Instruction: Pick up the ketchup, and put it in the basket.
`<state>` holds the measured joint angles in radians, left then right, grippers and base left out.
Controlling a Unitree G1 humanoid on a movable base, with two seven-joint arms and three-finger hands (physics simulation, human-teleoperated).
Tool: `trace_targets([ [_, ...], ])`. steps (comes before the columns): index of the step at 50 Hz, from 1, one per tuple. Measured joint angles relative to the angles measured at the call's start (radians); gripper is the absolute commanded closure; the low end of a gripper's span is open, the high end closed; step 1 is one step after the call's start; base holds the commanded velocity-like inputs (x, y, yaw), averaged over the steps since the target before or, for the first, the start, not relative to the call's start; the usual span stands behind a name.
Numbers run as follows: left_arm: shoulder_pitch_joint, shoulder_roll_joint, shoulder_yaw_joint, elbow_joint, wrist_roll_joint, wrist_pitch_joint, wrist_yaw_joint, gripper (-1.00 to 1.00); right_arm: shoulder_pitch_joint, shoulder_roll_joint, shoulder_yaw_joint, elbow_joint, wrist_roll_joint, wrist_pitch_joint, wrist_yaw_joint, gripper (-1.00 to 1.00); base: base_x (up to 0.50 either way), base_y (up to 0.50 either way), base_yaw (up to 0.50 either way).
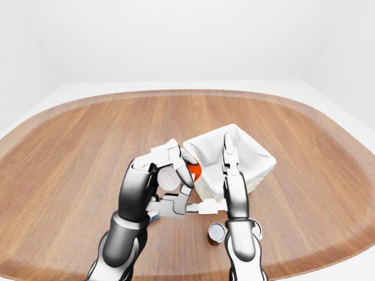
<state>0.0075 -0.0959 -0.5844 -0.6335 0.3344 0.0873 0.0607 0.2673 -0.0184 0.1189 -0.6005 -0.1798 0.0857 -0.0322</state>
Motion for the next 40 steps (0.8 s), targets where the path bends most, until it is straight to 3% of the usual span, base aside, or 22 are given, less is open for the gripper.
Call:
trace_targets([
  [23,0.017,-0.006,-0.175,-0.014,0.063,0.000,0.044,0.91,-0.001,0.003,-0.013,-0.003,0.009,-0.002,0.002,-1.00,0.00,0.00,0.00],
  [37,0.024,-0.005,-0.231,-0.017,0.088,0.000,0.059,0.91,0.000,0.005,-0.021,-0.001,0.019,-0.008,0.004,-1.00,0.00,0.00,0.00],
  [38,0.024,-0.005,-0.233,-0.018,0.091,0.000,0.060,0.91,0.001,0.004,-0.022,-0.001,0.020,-0.010,0.005,-0.26,0.00,0.00,0.00],
  [40,0.025,-0.005,-0.237,-0.018,0.095,0.000,0.062,0.91,0.003,0.004,-0.022,-0.001,0.021,-0.015,0.006,1.00,0.00,0.00,0.00],
])
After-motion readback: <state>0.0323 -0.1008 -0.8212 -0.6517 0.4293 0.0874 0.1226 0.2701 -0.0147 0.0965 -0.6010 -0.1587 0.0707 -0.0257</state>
